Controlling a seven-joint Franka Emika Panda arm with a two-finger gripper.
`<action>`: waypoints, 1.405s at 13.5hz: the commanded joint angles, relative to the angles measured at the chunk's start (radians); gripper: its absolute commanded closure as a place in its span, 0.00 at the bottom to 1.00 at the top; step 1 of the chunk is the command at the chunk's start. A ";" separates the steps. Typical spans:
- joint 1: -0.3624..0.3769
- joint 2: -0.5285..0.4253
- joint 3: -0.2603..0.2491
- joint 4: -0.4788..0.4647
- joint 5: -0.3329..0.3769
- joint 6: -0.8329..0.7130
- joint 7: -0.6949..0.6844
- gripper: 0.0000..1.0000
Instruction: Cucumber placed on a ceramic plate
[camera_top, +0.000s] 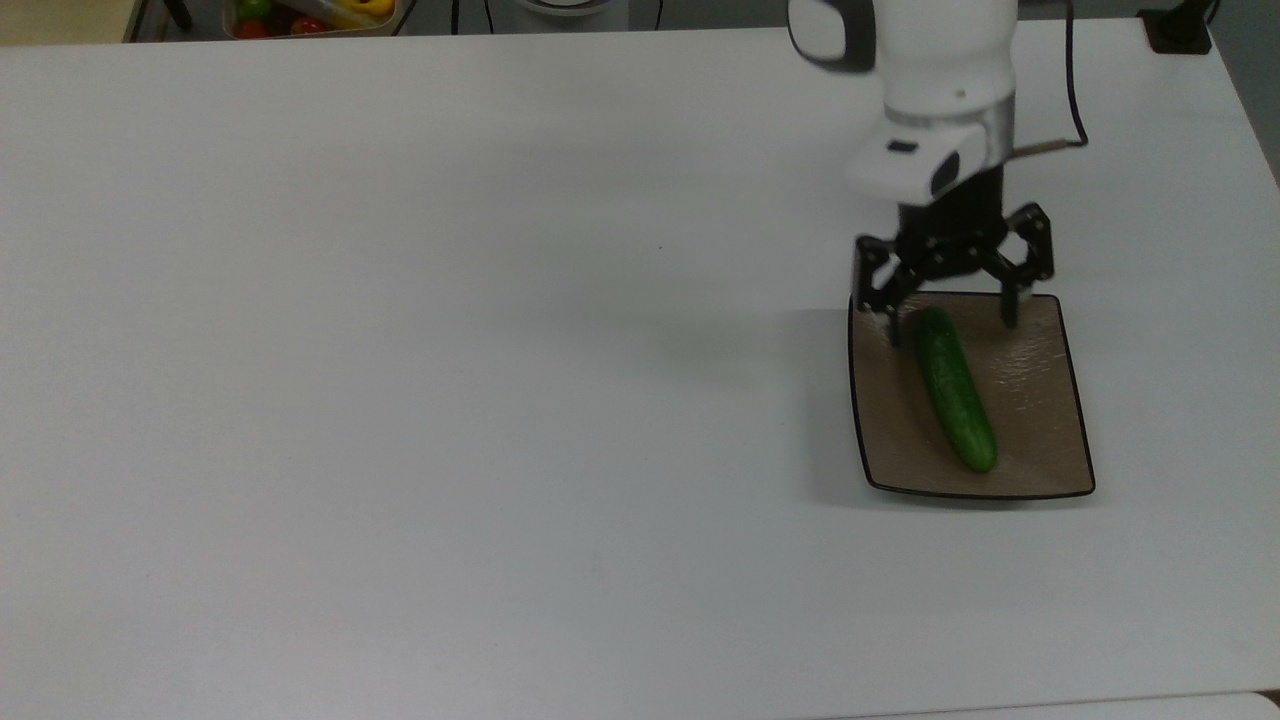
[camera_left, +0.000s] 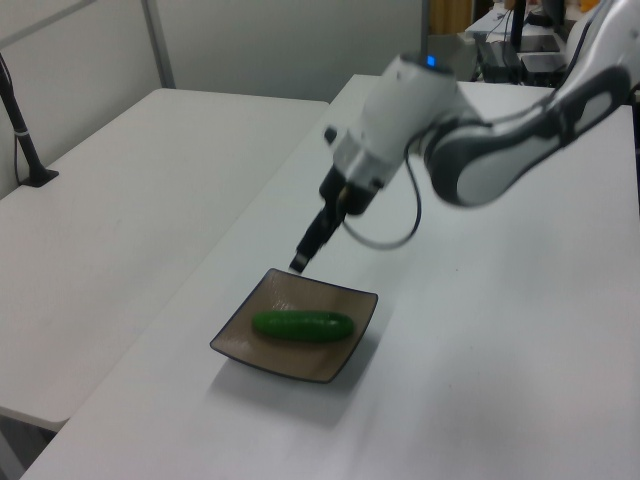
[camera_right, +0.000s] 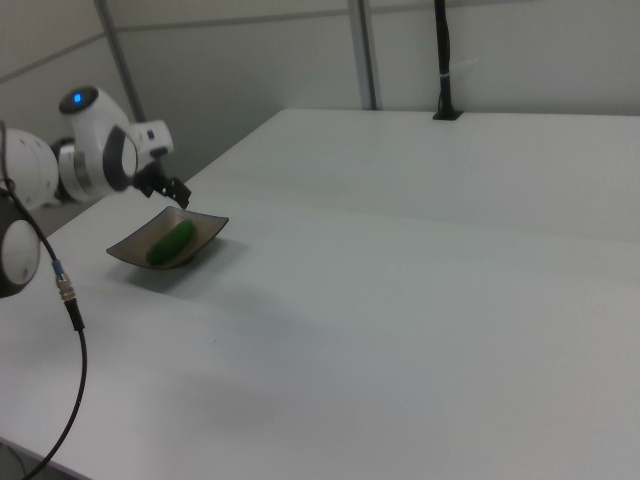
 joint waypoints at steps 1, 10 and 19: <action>-0.046 -0.199 -0.003 -0.074 -0.010 -0.263 0.029 0.00; -0.210 -0.524 -0.006 -0.109 0.073 -0.868 0.024 0.00; -0.249 -0.604 -0.160 -0.188 0.154 -0.942 -0.302 0.00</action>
